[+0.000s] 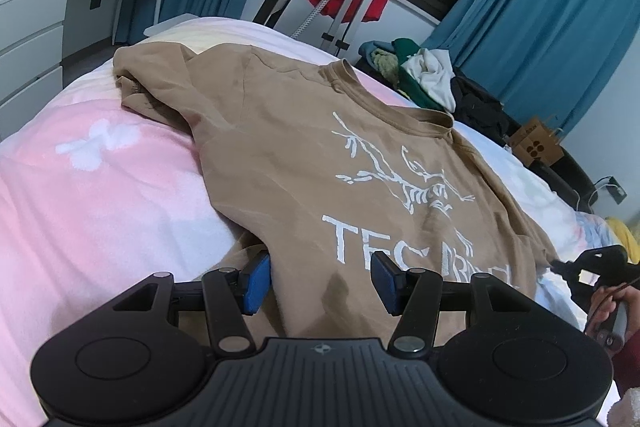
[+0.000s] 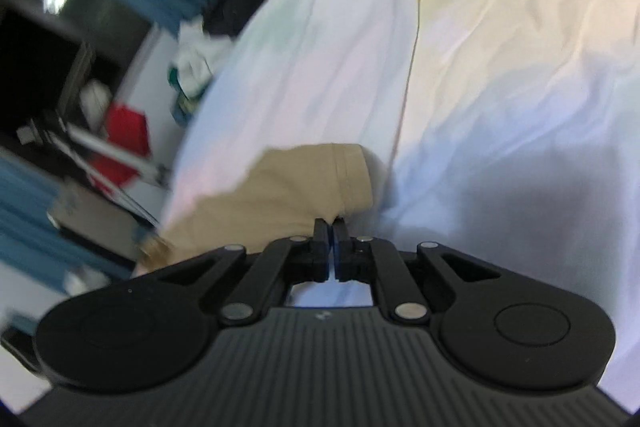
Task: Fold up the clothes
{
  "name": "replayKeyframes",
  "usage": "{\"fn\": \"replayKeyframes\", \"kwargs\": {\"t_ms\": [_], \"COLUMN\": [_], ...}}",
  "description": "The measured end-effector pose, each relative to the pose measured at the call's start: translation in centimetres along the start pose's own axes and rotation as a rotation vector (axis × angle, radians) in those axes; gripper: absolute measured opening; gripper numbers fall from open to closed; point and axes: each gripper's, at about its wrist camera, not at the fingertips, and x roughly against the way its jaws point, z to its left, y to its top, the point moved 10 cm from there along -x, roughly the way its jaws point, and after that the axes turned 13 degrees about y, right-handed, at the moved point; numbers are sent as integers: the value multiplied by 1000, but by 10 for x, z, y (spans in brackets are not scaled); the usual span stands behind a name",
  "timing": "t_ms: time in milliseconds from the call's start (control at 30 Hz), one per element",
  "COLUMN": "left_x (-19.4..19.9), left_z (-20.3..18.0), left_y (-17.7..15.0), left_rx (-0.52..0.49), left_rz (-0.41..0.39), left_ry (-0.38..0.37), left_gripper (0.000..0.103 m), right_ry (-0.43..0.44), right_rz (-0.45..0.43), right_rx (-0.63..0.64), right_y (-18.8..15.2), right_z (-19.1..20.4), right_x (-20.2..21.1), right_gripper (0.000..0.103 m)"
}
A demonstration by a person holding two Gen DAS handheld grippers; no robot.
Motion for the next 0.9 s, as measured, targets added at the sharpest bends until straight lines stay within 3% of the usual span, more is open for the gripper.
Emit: {"fn": "replayKeyframes", "kwargs": {"t_ms": [33, 100, 167, 300, 400, 533, 600, 733, 833, 900], "left_x": [0, -1, -3, -6, -9, -14, -16, -25, -29, -30], "left_z": [0, 0, -1, -1, 0, 3, 3, 3, 4, 5], "left_y": [0, 0, -1, -1, 0, 2, 3, 3, 3, 4], "left_rx": [2, 0, -4, -10, -13, -5, -5, -13, -10, -6], "left_rz": [1, 3, 4, 8, 5, 8, 6, 8, 15, 17], "left_ry": [-1, 3, 7, 16, 29, 42, 51, 65, 62, 58], "left_gripper": [56, 56, 56, 56, 56, 56, 56, 56, 56, 56], "right_ry": [20, 49, 50, 136, 206, 266, 218, 124, 68, 52], "right_rz": [2, 9, 25, 16, -3, -57, -58, -36, -50, -67], "right_rx": [-38, -91, -128, -156, -103, 52, 127, 318, 452, 542], "right_y": [0, -3, -7, -7, 0, 13, 14, 5, -8, -20], "right_z": [-2, -8, -15, -10, 4, 28, 33, 41, 59, 78], "right_x": [-1, -7, -16, -37, -55, -76, -91, -117, -120, -119], "right_gripper": [17, 55, 63, 64, 64, 64, 64, 60, 36, 9]}}
